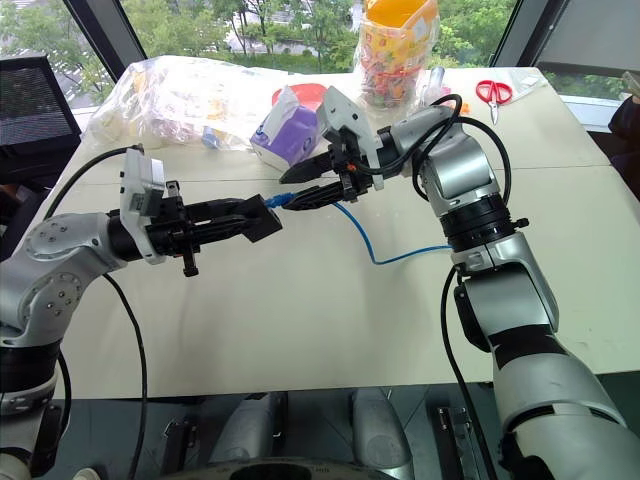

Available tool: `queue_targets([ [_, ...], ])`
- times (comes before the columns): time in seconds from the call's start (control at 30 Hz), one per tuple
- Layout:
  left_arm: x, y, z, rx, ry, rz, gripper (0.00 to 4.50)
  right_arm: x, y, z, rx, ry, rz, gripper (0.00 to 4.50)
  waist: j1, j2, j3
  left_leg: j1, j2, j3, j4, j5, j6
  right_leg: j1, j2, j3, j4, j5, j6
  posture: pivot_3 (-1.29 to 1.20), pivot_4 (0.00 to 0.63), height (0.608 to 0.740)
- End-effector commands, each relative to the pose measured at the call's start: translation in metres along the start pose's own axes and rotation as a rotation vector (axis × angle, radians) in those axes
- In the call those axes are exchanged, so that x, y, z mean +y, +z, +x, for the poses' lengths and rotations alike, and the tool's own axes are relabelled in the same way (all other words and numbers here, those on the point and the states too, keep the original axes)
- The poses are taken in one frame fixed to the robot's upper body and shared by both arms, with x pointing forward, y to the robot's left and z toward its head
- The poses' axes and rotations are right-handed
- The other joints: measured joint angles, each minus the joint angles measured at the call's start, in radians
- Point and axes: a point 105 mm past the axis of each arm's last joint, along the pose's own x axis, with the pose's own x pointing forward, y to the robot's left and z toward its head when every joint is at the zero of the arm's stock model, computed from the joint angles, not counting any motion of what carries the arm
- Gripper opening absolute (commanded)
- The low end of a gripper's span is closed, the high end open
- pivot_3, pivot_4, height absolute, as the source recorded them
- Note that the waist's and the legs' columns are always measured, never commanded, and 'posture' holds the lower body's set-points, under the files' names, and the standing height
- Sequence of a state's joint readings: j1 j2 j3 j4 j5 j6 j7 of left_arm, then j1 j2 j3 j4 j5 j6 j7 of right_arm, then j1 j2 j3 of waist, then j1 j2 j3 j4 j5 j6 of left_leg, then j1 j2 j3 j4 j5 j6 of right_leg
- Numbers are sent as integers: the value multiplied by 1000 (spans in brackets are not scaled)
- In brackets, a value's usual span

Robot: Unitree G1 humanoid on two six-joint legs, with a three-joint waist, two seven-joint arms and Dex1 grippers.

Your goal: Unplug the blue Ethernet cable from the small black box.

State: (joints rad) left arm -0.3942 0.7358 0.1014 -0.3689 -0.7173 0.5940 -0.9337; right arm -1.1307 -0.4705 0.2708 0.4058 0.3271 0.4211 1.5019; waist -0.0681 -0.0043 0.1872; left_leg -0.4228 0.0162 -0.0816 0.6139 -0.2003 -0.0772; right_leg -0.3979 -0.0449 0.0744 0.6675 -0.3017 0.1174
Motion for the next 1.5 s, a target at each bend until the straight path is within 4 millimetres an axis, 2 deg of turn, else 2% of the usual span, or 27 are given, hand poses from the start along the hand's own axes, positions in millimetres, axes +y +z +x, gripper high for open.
queue_targets([
  [0.03,-4,10,0,-23,-15,58,503,5,17,-1,-13,25,-59,2150,0,0,0,0,0,0,0,0,0,0,0,0,0,0,0,0,150,740],
  [0.57,-4,9,1,-25,-17,66,503,9,16,7,-11,59,-44,2150,0,0,0,0,0,0,0,0,0,0,0,0,0,0,0,0,150,740],
  [0.7,-4,8,1,-21,-14,67,503,9,17,7,-15,61,-44,327,0,0,0,0,0,0,0,0,0,0,0,0,0,0,0,0,150,740],
  [0.73,-4,7,1,-20,-13,67,503,9,18,7,-15,61,-44,77,0,0,0,0,0,0,0,0,0,0,0,0,0,0,0,0,150,740],
  [1.17,-5,8,0,-13,-12,87,503,8,10,5,19,46,-50,77,0,0,0,0,0,0,0,0,0,0,0,0,0,0,0,0,150,740],
  [1.4,-13,-12,-10,119,-61,278,503,3,-4,-13,114,25,-100,77,0,0,0,0,0,0,0,0,0,0,0,0,0,0,0,0,150,740],
  [1.5,-11,-16,-14,126,-48,297,503,4,-5,-20,129,34,-103,77,1,0,0,0,0,0,0,0,0,0,0,0,0,0,0,0,150,740],
])
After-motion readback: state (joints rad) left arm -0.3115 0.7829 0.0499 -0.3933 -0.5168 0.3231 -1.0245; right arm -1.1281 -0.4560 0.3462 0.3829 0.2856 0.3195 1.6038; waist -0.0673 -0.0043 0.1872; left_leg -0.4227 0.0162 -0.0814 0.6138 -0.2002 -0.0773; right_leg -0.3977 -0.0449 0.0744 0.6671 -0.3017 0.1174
